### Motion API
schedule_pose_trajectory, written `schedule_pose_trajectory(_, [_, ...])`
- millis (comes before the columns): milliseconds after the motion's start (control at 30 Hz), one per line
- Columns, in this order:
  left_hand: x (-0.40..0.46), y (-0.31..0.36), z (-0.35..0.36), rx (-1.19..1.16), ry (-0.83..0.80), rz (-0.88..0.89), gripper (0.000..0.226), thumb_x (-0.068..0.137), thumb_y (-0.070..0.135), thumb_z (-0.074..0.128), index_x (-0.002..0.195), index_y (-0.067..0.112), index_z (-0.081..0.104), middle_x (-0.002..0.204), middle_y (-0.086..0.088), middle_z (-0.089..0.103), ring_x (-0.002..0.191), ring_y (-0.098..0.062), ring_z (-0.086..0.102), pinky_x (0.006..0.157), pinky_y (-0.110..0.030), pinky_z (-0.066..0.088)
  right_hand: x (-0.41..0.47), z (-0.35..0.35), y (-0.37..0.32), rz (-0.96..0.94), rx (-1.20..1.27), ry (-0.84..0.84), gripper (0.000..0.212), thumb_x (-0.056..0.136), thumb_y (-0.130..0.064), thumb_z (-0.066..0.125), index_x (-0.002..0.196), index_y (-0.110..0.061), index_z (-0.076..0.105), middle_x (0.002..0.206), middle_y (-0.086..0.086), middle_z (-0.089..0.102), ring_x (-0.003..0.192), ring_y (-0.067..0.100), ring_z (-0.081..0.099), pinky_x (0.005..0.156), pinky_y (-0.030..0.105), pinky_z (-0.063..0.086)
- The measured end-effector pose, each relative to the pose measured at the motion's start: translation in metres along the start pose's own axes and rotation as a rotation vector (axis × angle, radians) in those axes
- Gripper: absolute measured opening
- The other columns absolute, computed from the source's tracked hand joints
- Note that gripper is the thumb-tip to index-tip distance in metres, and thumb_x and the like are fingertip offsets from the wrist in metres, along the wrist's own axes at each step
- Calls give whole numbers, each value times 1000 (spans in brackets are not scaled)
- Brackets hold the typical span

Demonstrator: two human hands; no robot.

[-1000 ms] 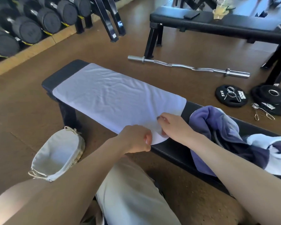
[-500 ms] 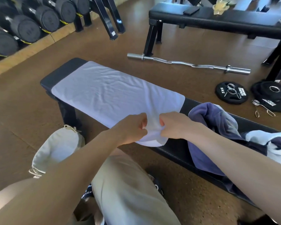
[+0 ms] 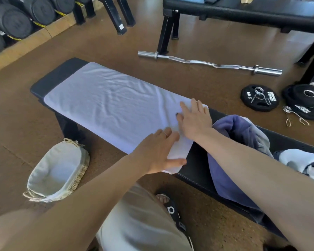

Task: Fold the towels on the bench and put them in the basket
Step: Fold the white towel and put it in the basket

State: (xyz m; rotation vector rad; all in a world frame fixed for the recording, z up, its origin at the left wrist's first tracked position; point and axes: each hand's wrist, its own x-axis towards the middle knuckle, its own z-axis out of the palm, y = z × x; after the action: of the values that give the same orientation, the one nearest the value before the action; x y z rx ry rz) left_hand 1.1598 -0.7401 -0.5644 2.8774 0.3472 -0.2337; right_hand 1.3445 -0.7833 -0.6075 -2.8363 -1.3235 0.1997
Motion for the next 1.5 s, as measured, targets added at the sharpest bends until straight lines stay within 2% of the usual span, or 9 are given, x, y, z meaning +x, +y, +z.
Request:
schedule_pose_trajectory(67, [10,-5,5,77,41,-83,72,96,69,35,151,24,27,153,-10,29,136,-33,33,112,-46,30,6,-1,5,38,9,-23,55,106,-47,19,158,-29,16,164,14,15,151,32,12,120,50,14])
schedule_pose_trajectory(133, [15,-8,14,141,-41,-135,79,97,71,25,160,30,1,168,-8,-3,153,-30,0,122,-51,5,10,-2,14,49,7,-59,58,105,-50,15,160,-30,10,165,13,13,152,31,9,122,49,11])
schedule_pose_trajectory(267, [15,-10,27,142,-130,-135,89,90,80,21,155,37,-21,163,-1,-32,150,-25,-28,120,-58,-8,5,3,27,-7,-17,11,61,104,-53,14,160,-29,10,163,12,21,150,31,17,122,47,12])
schedule_pose_trajectory(433, [20,-12,19,90,-100,-197,102,81,89,28,156,39,-20,162,-3,-32,150,-25,-28,119,-61,-8,7,-5,12,88,-63,3,63,105,-49,14,161,-21,7,165,17,12,153,34,8,123,50,6])
schedule_pose_trajectory(600, [9,-3,30,216,-104,-109,108,80,89,24,155,29,-25,162,-9,-33,149,-30,-29,119,-62,-7,4,-1,-8,-198,59,82,57,106,-45,14,160,-27,11,167,7,10,154,28,5,124,48,7])
schedule_pose_trajectory(967, [-9,-2,44,340,-44,-7,128,74,92,40,154,18,-28,163,-17,-25,152,-37,-16,116,-68,-1,5,10,-3,-139,89,63,56,105,-49,13,159,-34,13,168,1,6,155,24,2,124,45,5])
schedule_pose_trajectory(1233, [-15,-3,29,316,-134,-10,129,78,80,57,152,24,-32,162,-11,-32,151,-31,-24,120,-62,-1,9,1,-5,-59,47,15,60,103,-55,10,160,-35,6,168,8,2,155,31,0,124,51,2])
schedule_pose_trajectory(1433, [-16,-3,16,324,-116,92,111,80,78,56,157,21,-1,165,-11,-3,152,-34,-3,124,-48,0,12,-2,6,50,-6,-40,63,103,-58,8,160,-33,1,167,13,9,154,34,7,124,53,5])
schedule_pose_trajectory(1500, [-18,4,26,400,-150,82,107,85,73,54,156,19,-6,165,-14,-8,152,-37,-8,123,-53,-2,12,-4,4,62,-65,-50,65,102,-60,6,160,-31,1,165,17,13,152,37,11,122,55,8])
